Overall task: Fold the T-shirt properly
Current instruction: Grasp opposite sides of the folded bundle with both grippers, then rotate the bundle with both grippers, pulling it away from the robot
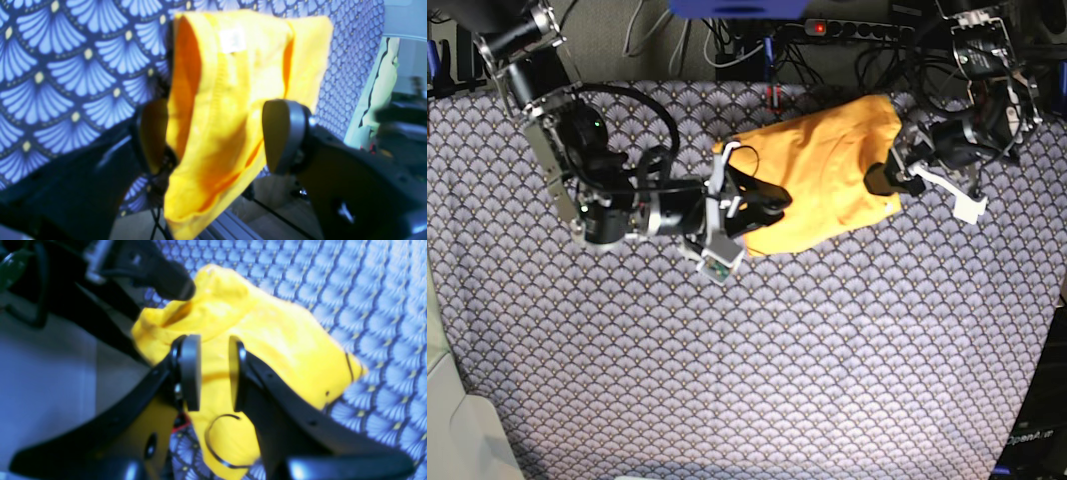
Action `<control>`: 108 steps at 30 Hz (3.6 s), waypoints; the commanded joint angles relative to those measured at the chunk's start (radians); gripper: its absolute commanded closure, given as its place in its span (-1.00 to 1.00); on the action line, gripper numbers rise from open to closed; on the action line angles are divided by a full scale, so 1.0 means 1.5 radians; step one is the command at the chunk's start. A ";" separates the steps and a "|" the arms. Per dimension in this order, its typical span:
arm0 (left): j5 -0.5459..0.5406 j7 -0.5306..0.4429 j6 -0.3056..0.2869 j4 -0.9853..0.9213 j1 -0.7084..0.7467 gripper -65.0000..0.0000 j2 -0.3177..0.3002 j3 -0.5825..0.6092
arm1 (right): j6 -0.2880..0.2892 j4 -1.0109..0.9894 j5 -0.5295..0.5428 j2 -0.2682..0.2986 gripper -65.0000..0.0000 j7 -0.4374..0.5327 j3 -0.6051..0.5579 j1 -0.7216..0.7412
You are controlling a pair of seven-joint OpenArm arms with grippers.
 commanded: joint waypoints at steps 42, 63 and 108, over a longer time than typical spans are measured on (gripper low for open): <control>-0.009 -0.108 0.003 -0.139 -0.111 -0.34 0.030 0.152 | 0.002 -0.178 0.009 0.108 0.62 0.181 -0.020 -0.082; 0.056 -0.003 0.003 -0.181 -0.349 -0.34 0.021 0.102 | 0.002 -0.062 0.009 0.202 0.62 0.222 -0.105 -0.172; 0.206 -0.037 0.004 -0.129 -0.148 1.00 0.124 0.118 | 0.002 -0.167 0.009 0.140 0.62 0.210 -0.105 -0.002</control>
